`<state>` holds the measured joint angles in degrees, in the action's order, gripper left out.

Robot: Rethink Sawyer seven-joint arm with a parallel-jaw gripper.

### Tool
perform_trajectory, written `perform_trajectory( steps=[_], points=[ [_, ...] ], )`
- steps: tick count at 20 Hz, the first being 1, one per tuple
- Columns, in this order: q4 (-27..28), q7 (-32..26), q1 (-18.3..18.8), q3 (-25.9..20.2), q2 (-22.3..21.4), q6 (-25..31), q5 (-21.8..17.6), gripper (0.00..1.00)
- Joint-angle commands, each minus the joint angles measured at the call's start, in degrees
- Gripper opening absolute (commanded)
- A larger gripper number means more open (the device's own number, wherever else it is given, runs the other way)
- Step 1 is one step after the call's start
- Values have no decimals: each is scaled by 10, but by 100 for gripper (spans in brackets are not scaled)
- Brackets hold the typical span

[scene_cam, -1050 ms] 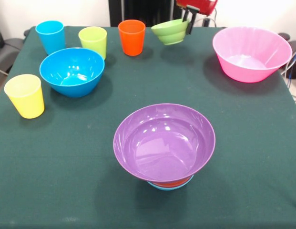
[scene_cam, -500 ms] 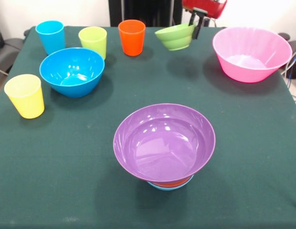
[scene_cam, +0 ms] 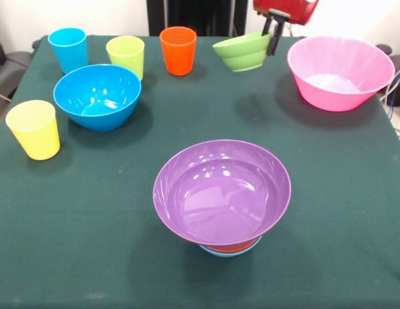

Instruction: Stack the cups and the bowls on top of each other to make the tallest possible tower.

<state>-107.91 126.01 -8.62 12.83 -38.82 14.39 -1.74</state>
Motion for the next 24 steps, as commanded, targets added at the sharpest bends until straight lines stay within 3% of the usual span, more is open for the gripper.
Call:
perform_trajectory(
  steps=[1, 6, 11, 24],
  points=[
    [99, -4, 12, -58, -40, 142, 7, 0],
    [122, -28, 31, -77, -75, 222, 6, 0],
    [159, -55, 53, -97, -74, 270, -3, 0],
    [372, -104, 95, -138, 26, 372, -48, 0]
  ],
)
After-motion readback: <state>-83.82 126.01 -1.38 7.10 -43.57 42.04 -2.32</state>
